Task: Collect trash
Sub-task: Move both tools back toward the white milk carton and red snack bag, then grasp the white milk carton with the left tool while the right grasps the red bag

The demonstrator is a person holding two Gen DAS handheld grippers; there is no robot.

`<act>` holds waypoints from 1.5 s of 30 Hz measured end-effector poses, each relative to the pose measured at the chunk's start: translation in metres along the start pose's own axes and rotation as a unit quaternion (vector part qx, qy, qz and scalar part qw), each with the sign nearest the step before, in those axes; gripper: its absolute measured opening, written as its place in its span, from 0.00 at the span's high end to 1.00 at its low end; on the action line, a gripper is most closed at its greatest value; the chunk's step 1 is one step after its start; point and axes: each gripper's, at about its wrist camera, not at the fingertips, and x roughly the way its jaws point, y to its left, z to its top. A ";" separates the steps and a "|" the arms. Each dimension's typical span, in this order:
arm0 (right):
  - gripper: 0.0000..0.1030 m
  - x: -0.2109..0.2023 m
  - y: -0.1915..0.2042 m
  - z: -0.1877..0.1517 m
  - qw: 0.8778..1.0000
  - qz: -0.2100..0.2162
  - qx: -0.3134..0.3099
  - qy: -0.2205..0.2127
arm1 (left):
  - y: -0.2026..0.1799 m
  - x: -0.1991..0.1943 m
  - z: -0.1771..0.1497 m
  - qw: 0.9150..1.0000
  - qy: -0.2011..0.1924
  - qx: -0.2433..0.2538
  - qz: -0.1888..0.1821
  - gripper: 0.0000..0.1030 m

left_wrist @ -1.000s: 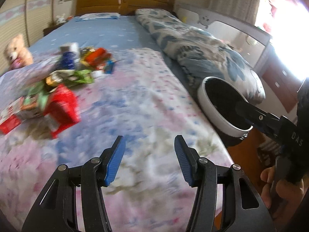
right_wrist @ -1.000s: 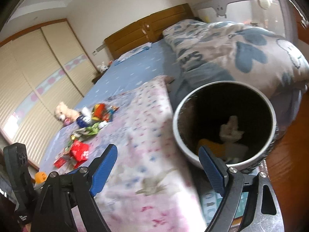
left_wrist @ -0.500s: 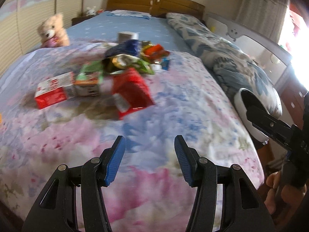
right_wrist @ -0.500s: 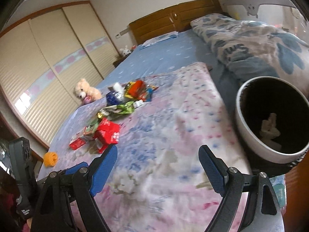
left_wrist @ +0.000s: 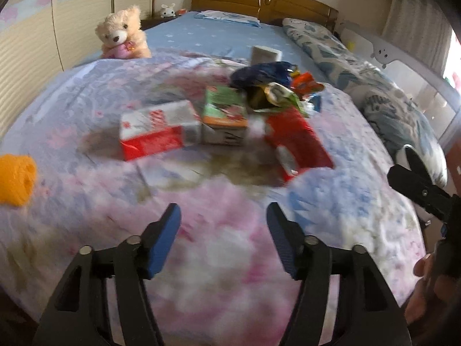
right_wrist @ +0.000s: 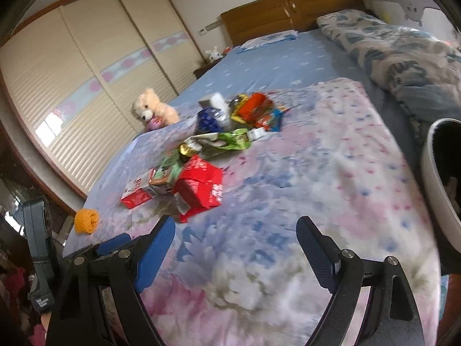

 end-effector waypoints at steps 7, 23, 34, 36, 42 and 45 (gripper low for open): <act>0.15 0.031 0.016 0.009 0.999 0.025 -0.010 0.018 | 0.043 0.010 0.027 0.999 0.001 0.044 0.027 0.25; 0.16 0.090 0.025 0.031 0.998 0.029 0.000 0.058 | 0.072 0.073 0.070 0.990 0.062 0.122 -0.015 0.17; 0.81 0.080 0.022 0.025 0.998 0.040 -0.010 0.051 | 0.038 0.050 0.056 0.993 0.034 0.114 -0.018 0.48; 0.82 0.069 0.018 0.021 0.998 0.037 -0.011 0.042 | 0.031 0.042 0.048 0.993 0.030 0.110 -0.017 0.48; 0.83 0.036 0.002 0.010 0.999 0.035 0.000 0.024 | 0.003 0.020 0.023 0.995 0.024 0.088 -0.034 0.48; 0.83 0.020 -0.007 0.005 0.999 0.031 0.006 0.016 | -0.015 0.010 0.013 0.996 0.021 0.075 -0.048 0.48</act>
